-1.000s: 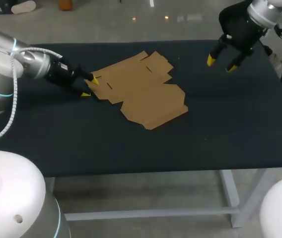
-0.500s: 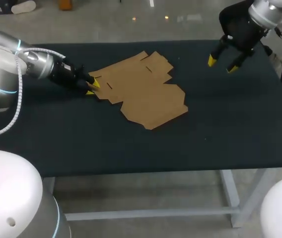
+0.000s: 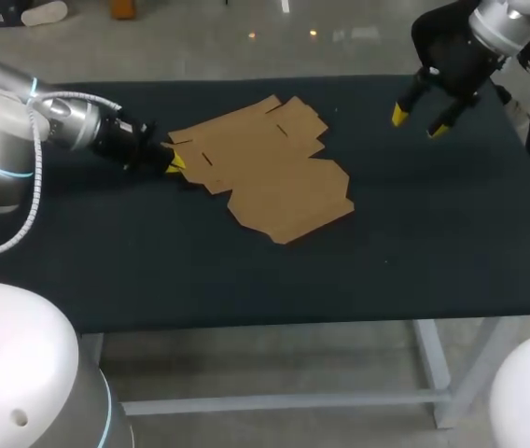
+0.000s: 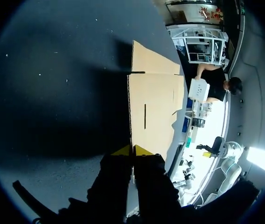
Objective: Assemble the packaging by folding the flat box into shape, placing the metal phone stand inside, and closing the box properly
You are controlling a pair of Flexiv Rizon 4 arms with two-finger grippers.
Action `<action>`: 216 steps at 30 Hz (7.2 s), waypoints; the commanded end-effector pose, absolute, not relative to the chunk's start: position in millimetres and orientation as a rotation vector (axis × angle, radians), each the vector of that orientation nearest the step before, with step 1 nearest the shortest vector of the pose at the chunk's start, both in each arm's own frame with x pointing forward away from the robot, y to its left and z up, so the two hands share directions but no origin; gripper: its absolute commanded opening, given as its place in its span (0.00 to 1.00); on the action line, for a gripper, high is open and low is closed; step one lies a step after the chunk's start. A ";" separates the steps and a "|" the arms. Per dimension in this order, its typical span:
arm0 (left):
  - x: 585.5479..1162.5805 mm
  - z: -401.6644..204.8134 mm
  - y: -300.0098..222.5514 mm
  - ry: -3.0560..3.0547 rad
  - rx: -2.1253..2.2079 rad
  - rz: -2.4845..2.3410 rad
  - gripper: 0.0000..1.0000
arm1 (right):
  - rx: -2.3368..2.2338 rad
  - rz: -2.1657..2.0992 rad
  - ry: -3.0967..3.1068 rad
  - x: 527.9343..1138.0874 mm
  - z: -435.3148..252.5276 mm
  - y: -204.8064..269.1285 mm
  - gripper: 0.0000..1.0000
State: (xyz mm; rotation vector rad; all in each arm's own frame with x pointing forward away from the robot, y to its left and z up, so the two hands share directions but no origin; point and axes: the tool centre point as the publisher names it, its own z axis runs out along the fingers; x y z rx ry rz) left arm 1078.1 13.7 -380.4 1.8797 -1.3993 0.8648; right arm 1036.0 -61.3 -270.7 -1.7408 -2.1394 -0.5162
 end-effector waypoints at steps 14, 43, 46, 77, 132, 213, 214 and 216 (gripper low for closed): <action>1063.6 -368.7 13.0 -1.373 1.904 0.829 0.00 | -1.731 -0.521 -2.141 1035.1 -268.3 -63.6 1.00; 1031.6 -358.7 2.8 -1.068 2.111 1.050 0.00 | -1.719 -0.527 -2.146 1038.1 -267.6 -64.3 1.00; 1025.5 -354.6 -1.7 -1.025 2.160 1.085 0.00 | -1.715 -0.530 -2.148 1038.2 -267.5 -64.3 1.00; 1015.3 -367.3 -34.6 -0.612 2.534 1.042 0.00 | -1.673 -0.550 -2.163 1042.7 -268.5 -67.1 1.00; 1030.0 -378.7 24.9 -0.933 1.886 0.611 0.63 | -1.803 -0.621 -2.103 1013.1 -273.5 -51.1 1.00; 939.4 -369.1 -78.9 -0.427 2.426 0.999 1.00 | -1.861 -0.678 -2.018 996.3 -293.5 -56.2 1.00; 937.4 -367.3 -77.6 -0.439 2.412 0.980 1.00 | -1.861 -0.678 -2.018 996.3 -293.5 -56.2 1.00; 933.2 -364.1 -75.3 -0.467 2.402 0.945 1.00 | -1.861 -0.678 -2.018 996.3 -293.5 -56.2 1.00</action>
